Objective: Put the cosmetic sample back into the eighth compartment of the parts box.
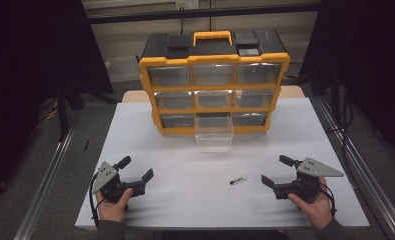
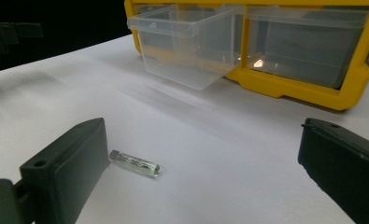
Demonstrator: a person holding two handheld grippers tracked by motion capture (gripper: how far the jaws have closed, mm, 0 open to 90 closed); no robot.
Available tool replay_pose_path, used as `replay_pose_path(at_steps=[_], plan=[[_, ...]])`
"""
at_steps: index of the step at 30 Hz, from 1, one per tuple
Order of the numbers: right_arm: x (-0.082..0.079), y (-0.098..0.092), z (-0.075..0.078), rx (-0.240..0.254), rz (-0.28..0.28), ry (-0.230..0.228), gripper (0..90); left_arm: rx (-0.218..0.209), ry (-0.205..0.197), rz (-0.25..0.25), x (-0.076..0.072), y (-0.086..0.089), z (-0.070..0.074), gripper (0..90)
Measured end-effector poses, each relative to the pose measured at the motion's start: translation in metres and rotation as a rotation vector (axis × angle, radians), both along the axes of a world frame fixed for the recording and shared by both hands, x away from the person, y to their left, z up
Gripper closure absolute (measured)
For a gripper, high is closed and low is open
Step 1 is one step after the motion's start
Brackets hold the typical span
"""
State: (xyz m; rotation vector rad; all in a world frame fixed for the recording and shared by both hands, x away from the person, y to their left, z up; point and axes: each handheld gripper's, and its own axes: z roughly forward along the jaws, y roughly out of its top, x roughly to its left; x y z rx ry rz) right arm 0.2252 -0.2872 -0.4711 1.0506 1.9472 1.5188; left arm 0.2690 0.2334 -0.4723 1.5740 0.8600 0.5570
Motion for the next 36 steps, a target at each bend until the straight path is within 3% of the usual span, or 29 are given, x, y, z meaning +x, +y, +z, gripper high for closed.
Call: replay_pose_path(at_steps=[5,14,36], plan=[[0.007,0.007,0.001,-0.006,0.041,0.026,1.8,-0.007,0.003,0.009,0.000,-0.002,0.000,2.1],[0.014,0.012,0.001,-0.006,0.073,0.053,3.3,0.010,0.003,0.000,0.001,-0.002,0.000,2.1],[0.029,0.035,-0.001,-0.037,0.142,0.116,9.2,0.006,0.003,0.004,0.001,-0.002,-0.001,2.1]])
